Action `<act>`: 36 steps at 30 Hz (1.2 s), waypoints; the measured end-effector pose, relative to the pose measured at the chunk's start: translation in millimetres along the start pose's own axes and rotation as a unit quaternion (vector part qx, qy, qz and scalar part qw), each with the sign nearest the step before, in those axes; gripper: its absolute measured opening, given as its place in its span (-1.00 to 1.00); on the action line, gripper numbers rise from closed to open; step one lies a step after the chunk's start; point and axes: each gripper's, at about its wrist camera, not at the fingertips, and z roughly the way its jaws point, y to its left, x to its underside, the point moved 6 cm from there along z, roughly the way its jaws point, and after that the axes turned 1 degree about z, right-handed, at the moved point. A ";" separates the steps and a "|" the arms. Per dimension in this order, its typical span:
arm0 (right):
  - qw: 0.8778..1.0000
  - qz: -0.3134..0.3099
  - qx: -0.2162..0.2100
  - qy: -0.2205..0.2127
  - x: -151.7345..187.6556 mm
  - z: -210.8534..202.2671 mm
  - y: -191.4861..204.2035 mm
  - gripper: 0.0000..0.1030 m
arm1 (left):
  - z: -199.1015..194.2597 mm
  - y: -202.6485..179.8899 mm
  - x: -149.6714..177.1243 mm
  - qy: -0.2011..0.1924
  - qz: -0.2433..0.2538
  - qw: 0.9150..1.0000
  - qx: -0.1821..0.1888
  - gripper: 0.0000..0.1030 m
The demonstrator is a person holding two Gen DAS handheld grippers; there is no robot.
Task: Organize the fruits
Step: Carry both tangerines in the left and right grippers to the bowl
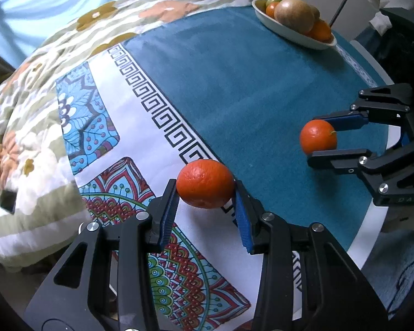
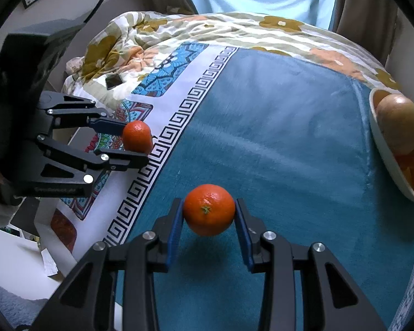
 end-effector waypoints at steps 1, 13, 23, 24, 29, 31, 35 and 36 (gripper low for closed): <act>1.000 0.000 0.000 -0.003 -0.4 -3.6 -0.8 -0.34 | -2.7 -1.1 -2.0 -0.002 -0.003 1.000 -0.001 -0.16; 0.999 0.005 0.005 -0.048 -12.8 -60.5 -33.1 -0.34 | -28.0 -28.4 -48.9 -0.024 -0.007 1.000 -0.013 -0.16; 0.996 0.016 0.017 -0.085 -27.7 -111.7 -102.3 -0.34 | -34.3 -65.1 -117.1 -0.051 -0.007 0.999 -0.008 -0.16; 0.996 0.018 0.018 -0.088 -28.7 -115.8 -109.9 -0.34 | -33.3 -69.6 -123.9 -0.052 -0.008 0.999 -0.005 -0.16; 0.995 0.027 0.022 -0.097 -36.2 -132.8 -156.3 -0.34 | -20.8 -95.5 -164.8 -0.060 -0.013 0.998 0.005 -0.16; 0.994 0.030 0.025 -0.100 -39.4 -137.6 -176.5 -0.34 | -13.4 -105.1 -182.1 -0.063 -0.013 0.998 0.007 -0.16; 0.994 0.035 0.028 -0.103 -47.0 -143.3 -217.0 -0.34 | -0.2 -120.2 -214.9 -0.071 -0.012 0.997 0.011 -0.16; 0.994 0.036 0.028 -0.103 -48.6 -144.0 -225.7 -0.34 | 2.8 -123.3 -222.2 -0.073 -0.012 0.997 0.012 -0.16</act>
